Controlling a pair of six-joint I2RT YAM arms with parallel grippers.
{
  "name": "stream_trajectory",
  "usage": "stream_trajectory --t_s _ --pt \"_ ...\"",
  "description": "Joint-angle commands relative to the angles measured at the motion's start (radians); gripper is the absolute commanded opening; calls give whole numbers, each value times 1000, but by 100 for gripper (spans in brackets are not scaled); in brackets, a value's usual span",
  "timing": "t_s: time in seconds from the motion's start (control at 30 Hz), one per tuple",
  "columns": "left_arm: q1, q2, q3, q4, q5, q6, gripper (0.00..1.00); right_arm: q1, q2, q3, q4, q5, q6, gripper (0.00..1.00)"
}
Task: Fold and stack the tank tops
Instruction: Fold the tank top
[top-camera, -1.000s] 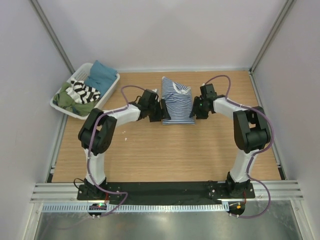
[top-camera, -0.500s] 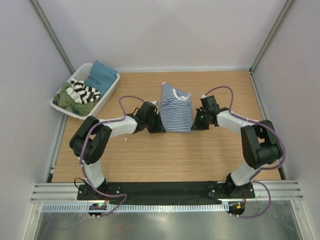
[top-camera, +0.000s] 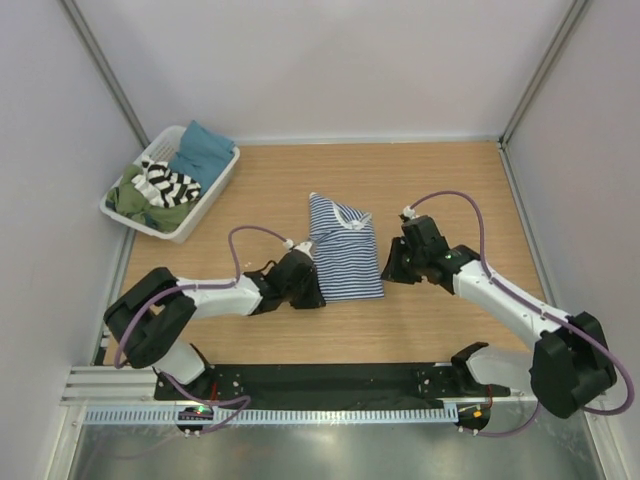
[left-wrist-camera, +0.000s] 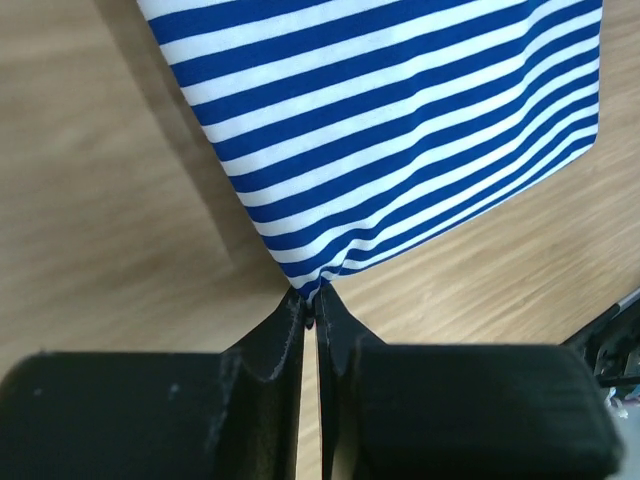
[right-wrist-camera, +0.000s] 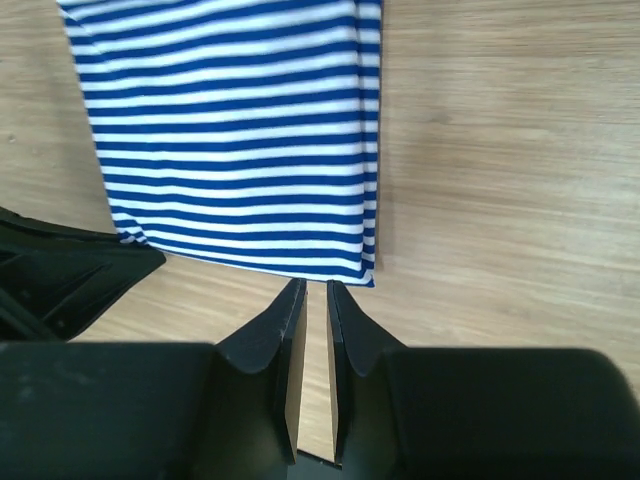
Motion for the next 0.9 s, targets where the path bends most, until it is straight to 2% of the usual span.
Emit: stream_trajectory --t_s 0.0,0.07,0.23,0.4,0.53,0.67,0.87 --pt "-35 -94 -71 33 -107 -54 8 39 -90 -6 -38 65 51 20" --pt "-50 -146 -123 49 -113 -66 7 46 -119 -9 -11 49 47 24" --pt "-56 -223 -209 66 -101 -81 5 59 -77 5 115 -146 28 24" --pt "-55 -246 -241 67 -109 -81 5 115 49 19 363 -260 89 21" --pt "-56 -265 -280 104 -116 -84 4 177 147 36 540 -246 152 19" --pt "-56 -266 -313 158 -104 -103 3 191 259 26 798 -309 229 17" --pt "-55 -268 -330 170 -90 -101 2 195 445 43 1026 -392 298 15"
